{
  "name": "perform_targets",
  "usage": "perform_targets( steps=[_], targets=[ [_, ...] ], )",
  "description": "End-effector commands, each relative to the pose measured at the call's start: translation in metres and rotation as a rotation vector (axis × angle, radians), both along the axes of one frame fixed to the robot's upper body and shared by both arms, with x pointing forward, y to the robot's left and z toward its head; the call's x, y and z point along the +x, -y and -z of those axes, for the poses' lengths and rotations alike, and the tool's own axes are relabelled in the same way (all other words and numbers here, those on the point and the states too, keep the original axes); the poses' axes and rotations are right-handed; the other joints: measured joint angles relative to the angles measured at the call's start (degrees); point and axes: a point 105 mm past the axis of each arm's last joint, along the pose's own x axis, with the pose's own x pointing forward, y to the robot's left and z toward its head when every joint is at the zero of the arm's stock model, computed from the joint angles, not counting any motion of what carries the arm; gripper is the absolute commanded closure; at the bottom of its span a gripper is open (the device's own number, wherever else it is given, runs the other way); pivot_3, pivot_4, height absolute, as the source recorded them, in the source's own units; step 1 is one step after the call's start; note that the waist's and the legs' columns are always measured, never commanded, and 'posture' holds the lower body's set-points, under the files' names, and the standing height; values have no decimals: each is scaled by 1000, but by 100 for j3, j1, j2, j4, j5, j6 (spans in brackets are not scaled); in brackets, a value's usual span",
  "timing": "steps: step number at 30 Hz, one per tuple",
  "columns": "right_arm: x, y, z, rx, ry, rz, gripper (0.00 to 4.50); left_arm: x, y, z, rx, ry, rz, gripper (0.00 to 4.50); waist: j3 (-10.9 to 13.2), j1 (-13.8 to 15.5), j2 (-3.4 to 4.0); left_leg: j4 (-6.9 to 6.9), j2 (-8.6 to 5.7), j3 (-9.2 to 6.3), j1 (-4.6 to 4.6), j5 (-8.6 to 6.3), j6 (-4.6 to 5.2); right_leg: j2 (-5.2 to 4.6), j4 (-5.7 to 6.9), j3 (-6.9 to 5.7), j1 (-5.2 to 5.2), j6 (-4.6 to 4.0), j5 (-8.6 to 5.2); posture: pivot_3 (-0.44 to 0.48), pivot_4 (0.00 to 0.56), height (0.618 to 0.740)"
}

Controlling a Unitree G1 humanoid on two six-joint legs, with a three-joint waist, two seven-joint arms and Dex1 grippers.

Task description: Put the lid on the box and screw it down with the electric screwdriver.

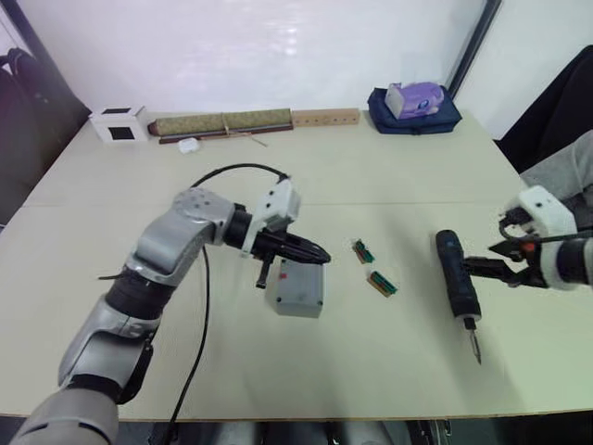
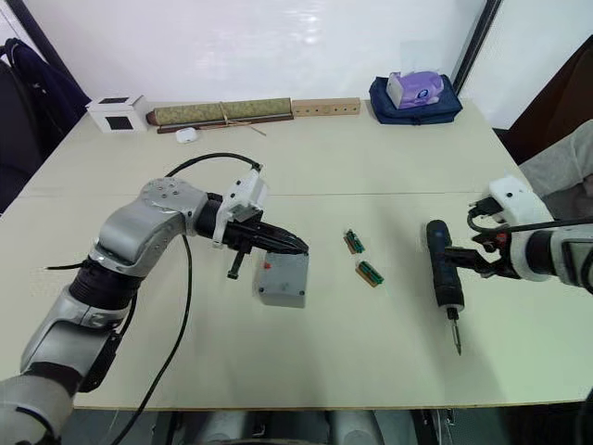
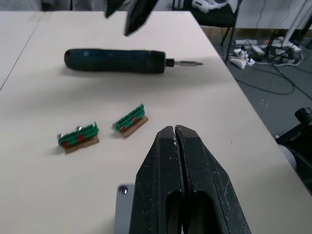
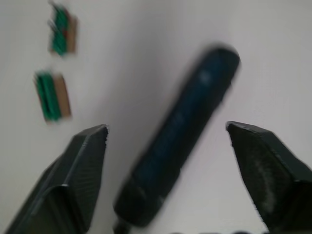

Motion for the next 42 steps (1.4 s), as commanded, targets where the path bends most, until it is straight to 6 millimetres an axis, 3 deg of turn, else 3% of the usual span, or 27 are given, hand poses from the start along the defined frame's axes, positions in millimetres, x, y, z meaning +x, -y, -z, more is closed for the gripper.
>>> perform_targets(
  steps=[1,14,21,24,29,31,32,35,39,42],
  targets=[
    [-10,13,13,46,-141,90,413,-8,3,-2,4,35,29,4500,2,-9,-5,2,4,0,0,0,0,4,-1,-1,1,0,0,0,150,740],
    [9,2,39,145,-227,84,413,-14,5,-3,2,26,24,4500,2,15,-2,5,0,0,-1,0,0,-1,1,2,-1,1,1,0,150,740],
    [22,-8,71,85,-294,40,413,-9,0,7,32,36,-58,4500,0,1,-8,5,2,-1,0,0,0,0,1,0,-1,1,1,0,150,740],
    [22,-10,72,67,-308,16,413,-10,-1,8,21,21,-67,4500,-10,-9,-29,8,3,-3,5,0,0,0,0,1,5,2,1,0,150,740],
    [22,-11,72,55,-310,-3,2134,-10,-4,10,26,19,-84,4500,-11,-6,-31,10,3,-4,5,0,0,0,0,1,6,1,1,0,150,740],
    [21,-12,73,61,-318,0,2696,-10,-5,11,27,17,-92,4500,-11,-6,-32,9,5,-5,5,0,0,3,0,0,6,1,1,0,150,740],
    [21,-10,75,47,-319,2,2701,-9,-5,12,28,17,-98,4500,-11,-5,-31,9,5,-5,5,0,0,3,0,0,5,1,1,0,150,740],
    [36,4,61,23,-225,43,2701,-4,-11,17,47,25,-126,4500,-10,-10,-32,9,5,-6,5,0,0,2,0,0,6,1,1,0,150,740],
    [68,13,23,-12,27,32,2701,5,-22,16,47,21,-169,4500,-6,-18,-25,11,2,1,8,0,-1,-2,0,6,6,2,2,0,150,740],
    [96,-20,-48,232,476,-67,2701,15,-34,11,21,-2,-236,4500,2,-26,-8,12,2,5,-1,1,-1,-2,3,13,-10,4,3,0,150,740]
  ],
)
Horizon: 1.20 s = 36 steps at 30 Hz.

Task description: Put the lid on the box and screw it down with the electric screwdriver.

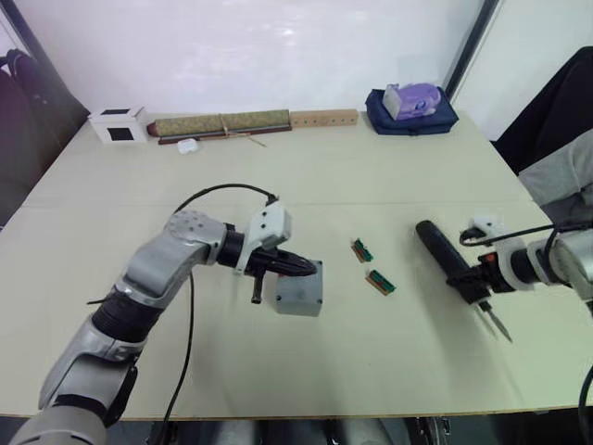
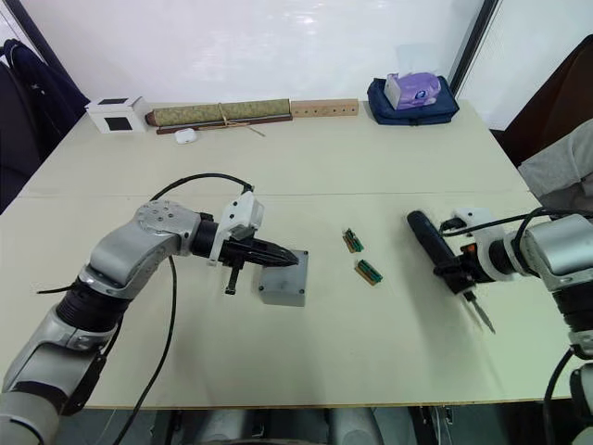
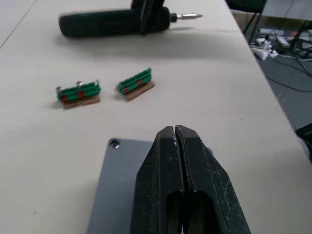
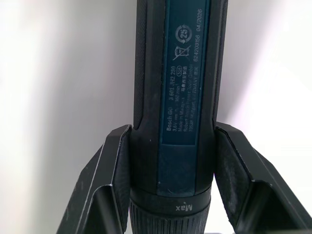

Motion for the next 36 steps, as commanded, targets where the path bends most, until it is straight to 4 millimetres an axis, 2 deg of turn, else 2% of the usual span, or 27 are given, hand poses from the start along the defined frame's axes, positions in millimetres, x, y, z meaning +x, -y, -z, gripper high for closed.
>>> perform_targets(
  steps=[1,2,4,6,7,8,11,15,19,26,31,36],
  targets=[
    [36,-27,-117,177,704,-66,2701,14,-18,-17,-52,26,-82,4500,3,-29,3,-6,0,-1,-1,0,0,2,1,1,-5,1,0,0,150,740],
    [38,-29,-133,156,853,-42,2701,16,-22,-17,-50,21,-102,4500,5,-59,12,-5,7,-1,-5,0,0,11,4,2,-12,0,2,0,150,740],
    [32,-50,-149,267,984,-18,2701,19,-30,-11,-15,22,-126,4500,5,-42,18,-14,5,-3,-20,3,-5,8,35,7,-47,-5,-4,0,150,740],
    [13,-93,-161,504,1071,-104,2701,17,-31,-4,8,15,-119,4500,5,21,17,-19,9,-10,-31,6,-11,13,46,5,-63,-16,-10,0,150,740],
    [4,-108,-164,582,1096,-138,2701,17,-31,-3,8,9,-113,4500,5,30,17,-21,12,-9,-32,7,-13,14,49,6,-69,-18,-11,0,150,740],
    [-6,-126,-161,604,1098,-212,2701,15,-30,-2,9,3,-104,4500,5,38,17,-24,15,-11,-32,9,-15,13,51,5,-70,-19,-12,0,150,740],
    [-17,-152,-140,602,1061,-237,2701,13,-26,3,31,11,-74,4500,5,62,16,-17,11,-9,-35,11,-19,-3,55,3,-65,-19,-12,0,150,740],
    [-39,-192,-117,595,1035,-387,2701,14,-19,18,99,53,-43,4500,5,51,16,0,-10,-6,-32,11,-19,-20,50,4,-47,-10,-7,0,150,740],
    [-41,-203,-115,619,1049,-370,2701,12,-11,25,99,52,-29,4500,5,17,16,0,-17,-7,-29,11,-18,-8,50,5,-47,-9,-6,0,150,740],
    [-43,-220,-104,640,1032,-363,2701,9,-9,43,153,37,-18,4500,4,12,15,-8,-3,-9,-18,11,-18,6,54,4,-46,-11,-7,0,150,740],
    [-38,-220,-92,630,1023,-325,2701,9,-11,47,152,25,-28,4500,3,26,14,-7,-5,-10,-16,11,-18,2,52,3,-40,-11,-7,0,150,740],
    [-33,-223,-89,656,1028,-303,2701,11,-19,48,162,16,-46,4500,3,16,13,-7,-5,-10,-2,11,-18,3,51,2,-24,-11,-7,0,150,740]
  ],
)
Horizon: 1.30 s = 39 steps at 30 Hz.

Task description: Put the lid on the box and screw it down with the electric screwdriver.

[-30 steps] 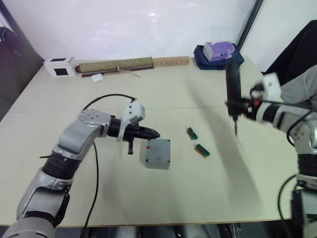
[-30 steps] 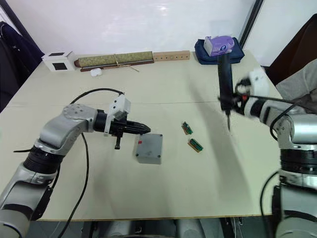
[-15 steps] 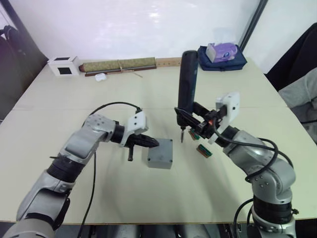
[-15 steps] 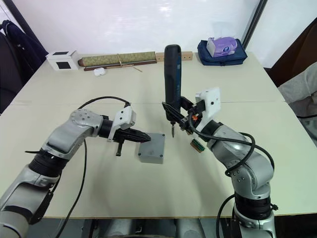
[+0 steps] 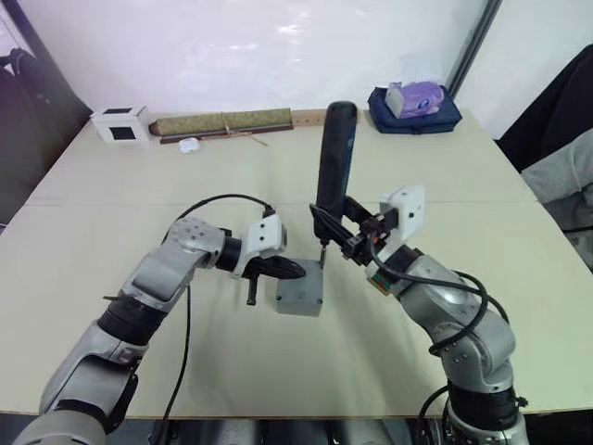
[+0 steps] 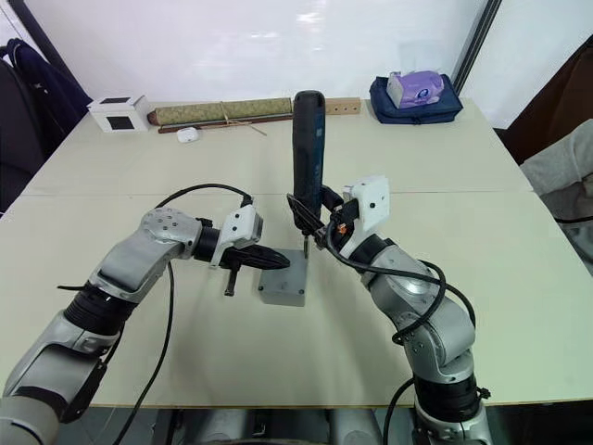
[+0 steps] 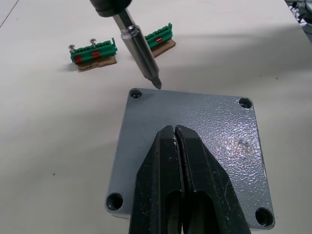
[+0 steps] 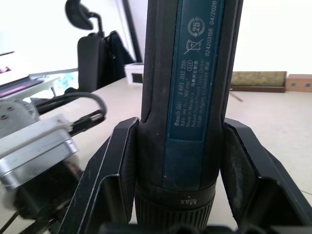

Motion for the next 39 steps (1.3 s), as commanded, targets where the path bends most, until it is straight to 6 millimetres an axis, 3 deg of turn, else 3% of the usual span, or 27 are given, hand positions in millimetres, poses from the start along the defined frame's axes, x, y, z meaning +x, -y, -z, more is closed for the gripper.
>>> perform_targets(
  steps=[1,31,39],
  targets=[
    [-5,-3,-18,47,93,-7,2701,0,-13,19,63,-59,-44,4500,0,-12,0,0,0,0,1,0,0,1,0,-1,2,0,0,0,150,740],
    [5,0,7,-21,94,47,2701,-1,-10,16,55,-55,-52,4500,-1,-8,0,0,1,-4,24,0,0,1,-4,-4,27,-1,-1,0,150,740],
    [-7,0,42,-144,-7,-18,2701,-7,-12,20,65,-66,-51,4500,-13,-7,-15,-13,2,-5,70,-1,2,1,-18,-4,74,-2,-3,0,150,740]
  ],
)
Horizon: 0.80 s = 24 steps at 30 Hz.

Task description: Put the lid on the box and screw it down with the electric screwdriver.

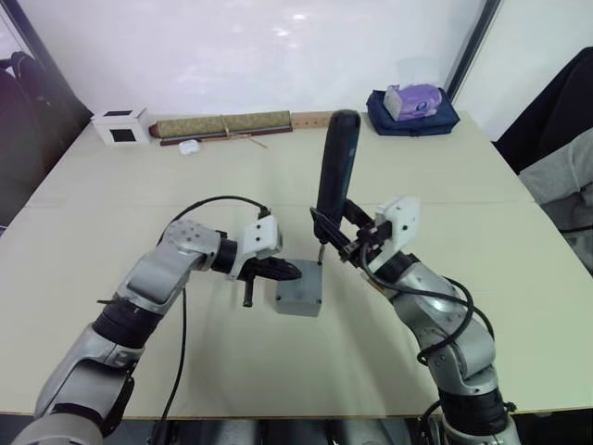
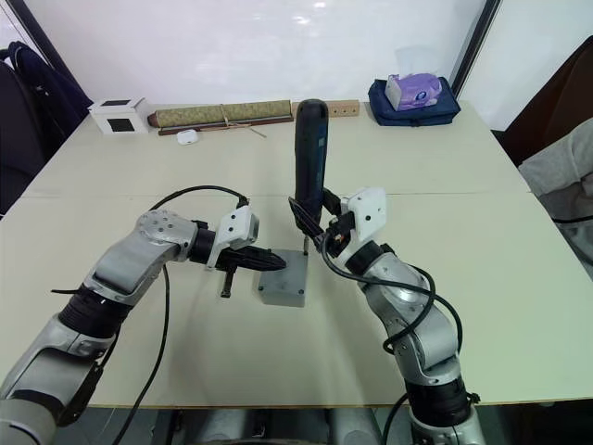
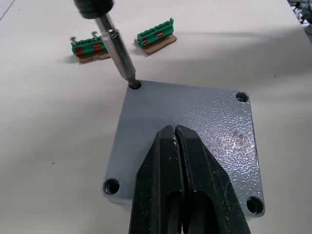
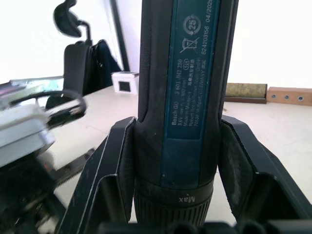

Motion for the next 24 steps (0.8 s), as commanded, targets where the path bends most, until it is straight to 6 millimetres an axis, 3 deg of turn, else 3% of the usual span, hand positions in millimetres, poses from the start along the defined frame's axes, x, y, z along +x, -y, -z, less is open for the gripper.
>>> perform_targets(
  steps=[1,11,24],
  targets=[
    [-2,3,29,-67,-102,-4,2701,-4,-6,18,62,-44,-16,4500,-10,0,-4,-5,1,0,22,-1,2,0,-7,-1,23,-3,-3,0,150,740],
    [-3,3,66,-167,-221,-20,2701,-6,-8,23,76,-42,-13,4500,-98,5,-25,-16,5,-8,46,-5,7,2,-34,-14,60,-6,-5,0,150,740],
    [1,5,68,-130,-244,-9,2701,-8,-7,24,79,-41,-17,4500,-171,8,-41,-31,15,-10,66,-9,13,2,-55,-13,79,-24,-15,0,150,740]
  ],
)
